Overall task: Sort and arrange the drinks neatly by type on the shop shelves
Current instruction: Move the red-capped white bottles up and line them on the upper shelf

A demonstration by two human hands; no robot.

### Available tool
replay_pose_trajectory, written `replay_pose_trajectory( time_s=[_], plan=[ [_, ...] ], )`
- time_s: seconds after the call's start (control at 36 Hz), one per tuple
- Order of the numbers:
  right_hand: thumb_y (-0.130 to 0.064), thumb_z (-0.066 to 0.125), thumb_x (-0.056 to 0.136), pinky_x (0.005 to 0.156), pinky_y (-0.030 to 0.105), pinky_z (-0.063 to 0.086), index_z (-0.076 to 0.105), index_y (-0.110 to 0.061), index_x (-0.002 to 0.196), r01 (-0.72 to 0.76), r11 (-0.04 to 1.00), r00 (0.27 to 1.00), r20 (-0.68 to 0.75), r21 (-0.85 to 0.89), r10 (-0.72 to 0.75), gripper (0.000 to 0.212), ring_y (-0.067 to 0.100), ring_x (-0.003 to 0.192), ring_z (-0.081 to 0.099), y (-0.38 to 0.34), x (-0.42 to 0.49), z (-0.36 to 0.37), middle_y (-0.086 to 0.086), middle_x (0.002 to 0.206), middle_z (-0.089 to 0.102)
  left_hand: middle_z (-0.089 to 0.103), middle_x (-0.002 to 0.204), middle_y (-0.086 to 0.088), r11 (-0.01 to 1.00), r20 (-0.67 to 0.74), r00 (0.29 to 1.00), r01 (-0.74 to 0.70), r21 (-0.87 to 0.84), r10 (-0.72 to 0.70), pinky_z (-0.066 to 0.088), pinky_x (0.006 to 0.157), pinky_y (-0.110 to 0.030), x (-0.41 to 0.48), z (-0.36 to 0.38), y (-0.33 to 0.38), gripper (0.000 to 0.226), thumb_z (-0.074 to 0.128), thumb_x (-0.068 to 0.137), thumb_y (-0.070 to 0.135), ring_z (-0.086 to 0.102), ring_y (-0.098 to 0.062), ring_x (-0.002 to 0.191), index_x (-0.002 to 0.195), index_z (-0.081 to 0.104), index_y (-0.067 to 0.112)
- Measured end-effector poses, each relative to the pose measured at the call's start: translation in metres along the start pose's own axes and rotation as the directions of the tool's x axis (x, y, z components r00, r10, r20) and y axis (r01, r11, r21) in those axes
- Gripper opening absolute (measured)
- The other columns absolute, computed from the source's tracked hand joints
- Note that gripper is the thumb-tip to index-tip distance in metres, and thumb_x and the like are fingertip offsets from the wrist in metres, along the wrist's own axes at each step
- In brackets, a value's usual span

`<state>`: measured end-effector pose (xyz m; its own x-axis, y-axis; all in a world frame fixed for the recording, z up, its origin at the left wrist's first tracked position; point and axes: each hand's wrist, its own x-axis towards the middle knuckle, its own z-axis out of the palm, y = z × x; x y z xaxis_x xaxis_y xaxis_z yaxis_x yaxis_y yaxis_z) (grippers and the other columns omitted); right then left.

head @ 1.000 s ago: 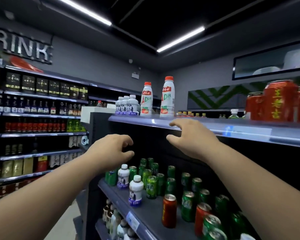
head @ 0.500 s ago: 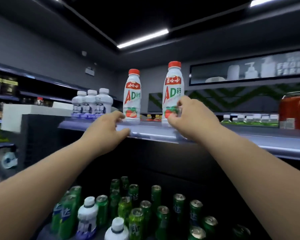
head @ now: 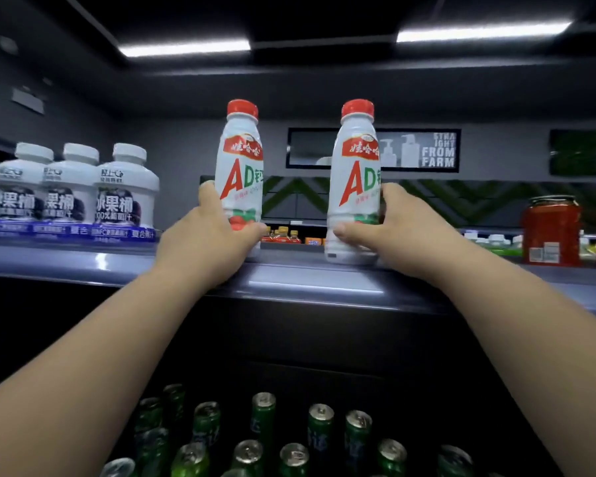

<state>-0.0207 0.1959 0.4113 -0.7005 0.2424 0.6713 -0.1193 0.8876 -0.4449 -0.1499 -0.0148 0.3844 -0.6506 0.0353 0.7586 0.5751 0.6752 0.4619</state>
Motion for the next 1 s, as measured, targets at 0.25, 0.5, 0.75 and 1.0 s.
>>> replay_pose_trajectory(
  time_s=[0.25, 0.5, 0.75, 1.0],
  plan=[
    [-0.054, 0.077, 0.078, 0.093, 0.049, 0.053, 0.038, -0.028, 0.123, -0.078, 0.996, 0.997, -0.017, -0.047, 0.078, 0.066, 0.015, 0.101, 0.064, -0.005, -0.004, 0.0, -0.007, 0.121, 0.062, 0.058, 0.125, -0.006, 1.0, -0.004, 1.0, -0.027, -0.009, 0.027, 0.042, 0.074, -0.039, -0.006, -0.005, -0.002, 0.072, 0.053, 0.091, 0.057, 0.057, -0.028, 0.097, 0.144, 0.018, 0.023],
    [-0.047, 0.077, 0.082, 0.084, 0.042, 0.058, 0.041, -0.031, 0.134, 0.057, 0.995, 0.975, -0.221, 0.083, -0.037, 0.066, 0.009, 0.098, 0.066, -0.009, -0.027, -0.013, -0.011, 0.118, 0.065, 0.055, 0.131, -0.003, 0.957, -0.181, 0.979, -0.138, -0.253, 0.094, 0.049, 0.087, -0.043, -0.023, -0.025, 0.014, 0.086, 0.07, 0.086, 0.045, 0.053, -0.019, 0.109, 0.153, 0.019, 0.028],
    [-0.053, 0.077, 0.078, 0.087, 0.043, 0.059, 0.041, -0.034, 0.13, 0.122, 0.969, 0.956, -0.287, 0.216, -0.057, 0.066, 0.009, 0.103, 0.064, -0.013, -0.081, -0.061, -0.013, 0.117, 0.064, 0.061, 0.123, 0.015, 0.797, -0.115, 0.978, -0.207, -0.567, 0.172, 0.054, 0.095, -0.049, -0.083, -0.06, 0.086, 0.073, 0.077, 0.082, 0.041, 0.063, -0.011, 0.109, 0.14, 0.032, 0.042],
    [-0.052, 0.077, 0.08, 0.084, 0.039, 0.058, 0.035, -0.034, 0.132, -0.008, 0.998, 0.957, -0.29, 0.057, 0.024, 0.069, 0.01, 0.102, 0.063, 0.043, -0.179, -0.189, -0.014, 0.116, 0.061, 0.059, 0.121, 0.015, 0.727, 0.061, 0.965, -0.151, -0.67, 0.256, 0.056, 0.094, -0.043, -0.165, -0.038, 0.211, 0.076, 0.08, 0.08, 0.034, 0.062, -0.013, 0.109, 0.139, 0.034, 0.038]
  ],
)
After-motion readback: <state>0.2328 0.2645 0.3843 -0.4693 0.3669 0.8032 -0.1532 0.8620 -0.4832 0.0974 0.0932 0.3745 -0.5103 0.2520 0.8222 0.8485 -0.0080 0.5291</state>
